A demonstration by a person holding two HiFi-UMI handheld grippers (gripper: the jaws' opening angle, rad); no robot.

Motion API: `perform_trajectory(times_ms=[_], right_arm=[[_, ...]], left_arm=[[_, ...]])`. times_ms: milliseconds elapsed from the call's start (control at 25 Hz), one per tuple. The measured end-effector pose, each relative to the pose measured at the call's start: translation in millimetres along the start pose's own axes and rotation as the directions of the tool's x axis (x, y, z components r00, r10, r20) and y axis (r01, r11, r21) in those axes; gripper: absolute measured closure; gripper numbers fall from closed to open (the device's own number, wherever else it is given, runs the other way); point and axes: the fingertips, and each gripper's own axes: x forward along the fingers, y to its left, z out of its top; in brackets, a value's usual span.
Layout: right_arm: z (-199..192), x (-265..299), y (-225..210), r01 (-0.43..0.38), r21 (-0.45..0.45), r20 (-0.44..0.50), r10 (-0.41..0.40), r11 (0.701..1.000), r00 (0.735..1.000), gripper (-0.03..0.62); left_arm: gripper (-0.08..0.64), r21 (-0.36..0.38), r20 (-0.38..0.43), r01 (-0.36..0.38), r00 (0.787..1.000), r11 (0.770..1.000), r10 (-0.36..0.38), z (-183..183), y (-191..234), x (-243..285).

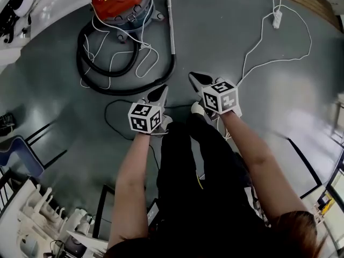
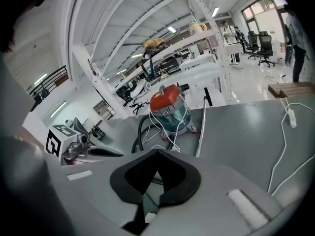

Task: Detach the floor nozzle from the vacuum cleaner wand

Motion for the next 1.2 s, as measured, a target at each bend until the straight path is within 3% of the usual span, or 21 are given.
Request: perform_trajectory(times_ms=[200, 440, 640, 760, 1000, 1200], right_arm=[[-12.1, 53.1, -21.3, -0.037, -0.034, 0.073, 0.04, 0.999, 0.997, 0.598], [-42.6, 125.5, -62.5, -0.026, -0.069, 0.083, 0.032, 0.997, 0.996, 0.598], [-64.7, 185.4, -95.1, -0.022, -0.108, 0.096, 0.033, 0.994, 0.995, 0.598], [-75.0, 223.5, -116.4, -0.034, -0.141, 0.102, 0.049, 0.989, 0.994, 0.598], [-100.8, 293.4, -166.9, -0.016, -0.211, 0.096, 0.037, 0.977, 0.995, 0.598], [-121.1, 334.8, -204.0, -0.022, -0.219, 0.117, 0.048, 0.976, 0.992, 0.597]], left_arm=[[0.549, 0.097, -0.024, -0.027, 0.999, 0.995, 0.03, -37.0, 44.3, 41.9], [0.549, 0.146, -0.001, -0.046, 0.999, 0.988, 0.047, -68.5, 97.9, 95.9], [0.549, 0.175, -0.014, 0.002, 1.0, 0.985, 0.001, -93.7, 135.6, 143.2], [0.549, 0.185, -0.01, -0.006, 1.0, 0.983, 0.008, -101.2, 163.7, 174.9], [0.549, 0.304, -0.04, 0.02, 0.999, 0.953, -0.008, -136.4, 198.0, 233.5], [0.549, 0.317, -0.092, 0.064, 0.995, 0.946, -0.037, -177.0, 221.1, 278.9]])
